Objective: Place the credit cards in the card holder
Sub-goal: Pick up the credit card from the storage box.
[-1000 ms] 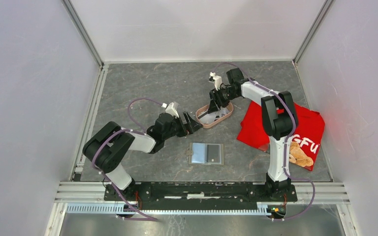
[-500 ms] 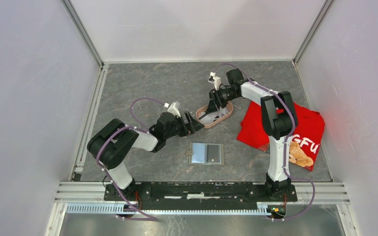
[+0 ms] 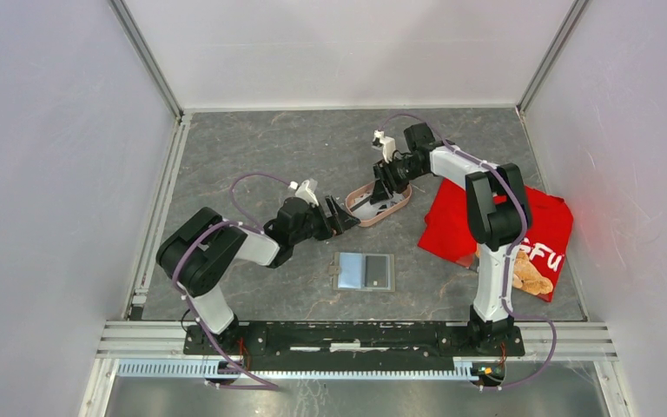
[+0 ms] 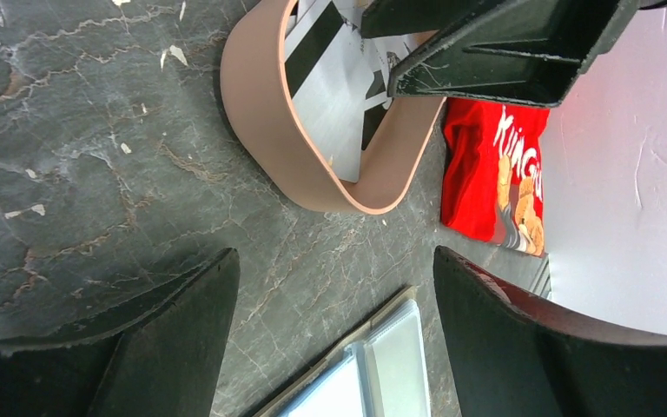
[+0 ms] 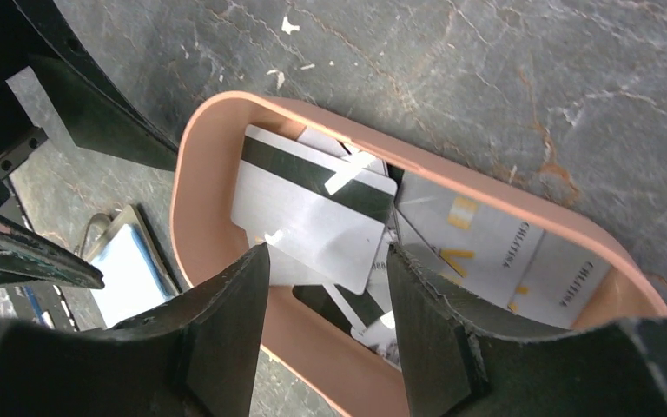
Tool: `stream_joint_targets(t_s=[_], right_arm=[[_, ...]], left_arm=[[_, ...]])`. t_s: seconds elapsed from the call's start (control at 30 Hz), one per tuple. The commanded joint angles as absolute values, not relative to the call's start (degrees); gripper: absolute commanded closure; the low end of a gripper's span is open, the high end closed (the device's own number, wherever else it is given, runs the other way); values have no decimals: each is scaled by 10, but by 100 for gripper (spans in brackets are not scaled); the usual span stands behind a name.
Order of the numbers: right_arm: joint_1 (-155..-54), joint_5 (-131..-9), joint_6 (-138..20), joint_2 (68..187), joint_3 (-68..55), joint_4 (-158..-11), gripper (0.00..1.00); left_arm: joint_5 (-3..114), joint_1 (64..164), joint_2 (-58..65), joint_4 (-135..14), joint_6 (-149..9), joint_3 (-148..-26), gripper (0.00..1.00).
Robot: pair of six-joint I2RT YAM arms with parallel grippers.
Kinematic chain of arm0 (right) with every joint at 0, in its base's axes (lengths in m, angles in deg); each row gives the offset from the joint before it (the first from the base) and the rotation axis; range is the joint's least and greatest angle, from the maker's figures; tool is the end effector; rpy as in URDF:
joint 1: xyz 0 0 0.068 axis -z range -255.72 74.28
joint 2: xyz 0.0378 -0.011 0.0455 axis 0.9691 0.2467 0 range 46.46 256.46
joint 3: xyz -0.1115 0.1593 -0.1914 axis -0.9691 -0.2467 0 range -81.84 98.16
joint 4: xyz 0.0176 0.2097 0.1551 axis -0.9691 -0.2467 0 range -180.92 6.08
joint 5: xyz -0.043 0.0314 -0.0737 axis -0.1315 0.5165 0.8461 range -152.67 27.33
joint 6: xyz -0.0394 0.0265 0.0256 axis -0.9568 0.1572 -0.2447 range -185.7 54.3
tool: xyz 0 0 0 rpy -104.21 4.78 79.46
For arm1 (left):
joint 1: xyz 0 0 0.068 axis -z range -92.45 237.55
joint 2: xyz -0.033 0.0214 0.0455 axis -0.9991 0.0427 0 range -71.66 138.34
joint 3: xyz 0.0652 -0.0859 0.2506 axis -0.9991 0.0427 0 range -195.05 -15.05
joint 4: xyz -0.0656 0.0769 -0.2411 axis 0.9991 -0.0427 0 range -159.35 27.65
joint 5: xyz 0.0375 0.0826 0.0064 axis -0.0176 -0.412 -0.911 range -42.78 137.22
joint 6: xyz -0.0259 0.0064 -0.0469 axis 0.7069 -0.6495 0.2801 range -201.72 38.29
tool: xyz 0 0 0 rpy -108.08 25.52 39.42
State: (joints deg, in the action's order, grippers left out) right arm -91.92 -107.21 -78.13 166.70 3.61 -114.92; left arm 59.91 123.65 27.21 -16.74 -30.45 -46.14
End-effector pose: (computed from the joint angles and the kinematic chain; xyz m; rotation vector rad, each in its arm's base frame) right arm 0.4050 0.1437 0.1604 -0.8490 2.4198 1.0634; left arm 0.2456 -0.1888 0.1292 -0.1244 2.1514 -1.1708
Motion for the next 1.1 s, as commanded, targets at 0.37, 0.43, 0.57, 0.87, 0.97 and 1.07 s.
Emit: stream_joint_targets(t_s=[0.37, 0.43, 0.57, 0.87, 0.97, 1.07], right_arm=[[-913, -1034, -814, 1653, 34, -1170, 41], [-914, -1053, -811, 1655, 33, -1168, 41], [-918, -1081, -807, 1655, 33, -1168, 41], [-919, -1058, -817, 1653, 51, -1171, 41], [-917, -1025, -828, 1663, 74, -1182, 40], [-917, -1021, -838, 1678, 81, -1193, 40]], left_arm=[[619, 1233, 300, -142, -289, -500, 13], [619, 1232, 306, -141, -289, -504, 14], [623, 1231, 322, -142, -289, -514, 17], [634, 1226, 347, -141, -285, -531, 22], [633, 1226, 347, -150, -289, -534, 22], [632, 1226, 348, -156, -292, -538, 22]])
